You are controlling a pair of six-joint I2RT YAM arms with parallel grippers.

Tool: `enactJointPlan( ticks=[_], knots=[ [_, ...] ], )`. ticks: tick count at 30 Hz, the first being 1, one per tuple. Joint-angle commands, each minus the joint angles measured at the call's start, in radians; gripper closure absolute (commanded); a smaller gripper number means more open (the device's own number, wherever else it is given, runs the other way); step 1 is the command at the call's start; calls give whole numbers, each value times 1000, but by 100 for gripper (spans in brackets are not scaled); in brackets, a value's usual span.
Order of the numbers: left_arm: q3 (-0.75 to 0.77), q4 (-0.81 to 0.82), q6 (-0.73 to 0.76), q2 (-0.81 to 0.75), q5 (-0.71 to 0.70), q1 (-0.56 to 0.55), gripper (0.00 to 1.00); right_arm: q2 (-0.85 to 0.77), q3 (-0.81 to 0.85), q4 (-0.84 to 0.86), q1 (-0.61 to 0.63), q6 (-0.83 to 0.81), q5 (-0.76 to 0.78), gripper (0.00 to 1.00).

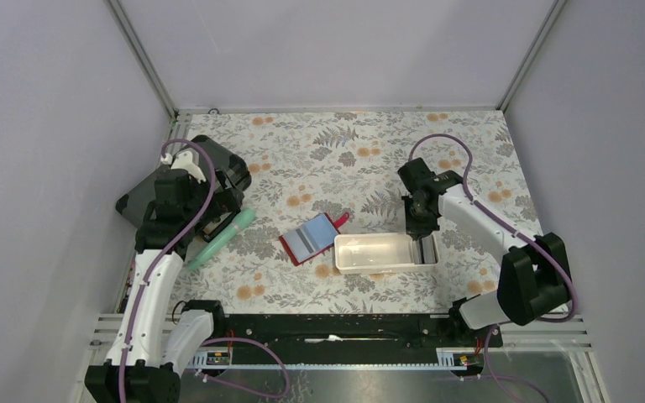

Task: Put the credit cards into the card holder
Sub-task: Pick up the credit card from the storage box.

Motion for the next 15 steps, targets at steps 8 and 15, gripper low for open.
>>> enactJointPlan(
  ticks=[8,15],
  knots=[
    [-148,249,-105,-95,363,-11,1,-181,170,-60,-6,-52,-122,100],
    [-219,434,-202,-115,494,-191,1,-287,162,116,-6,-36,-431,100]
  ],
)
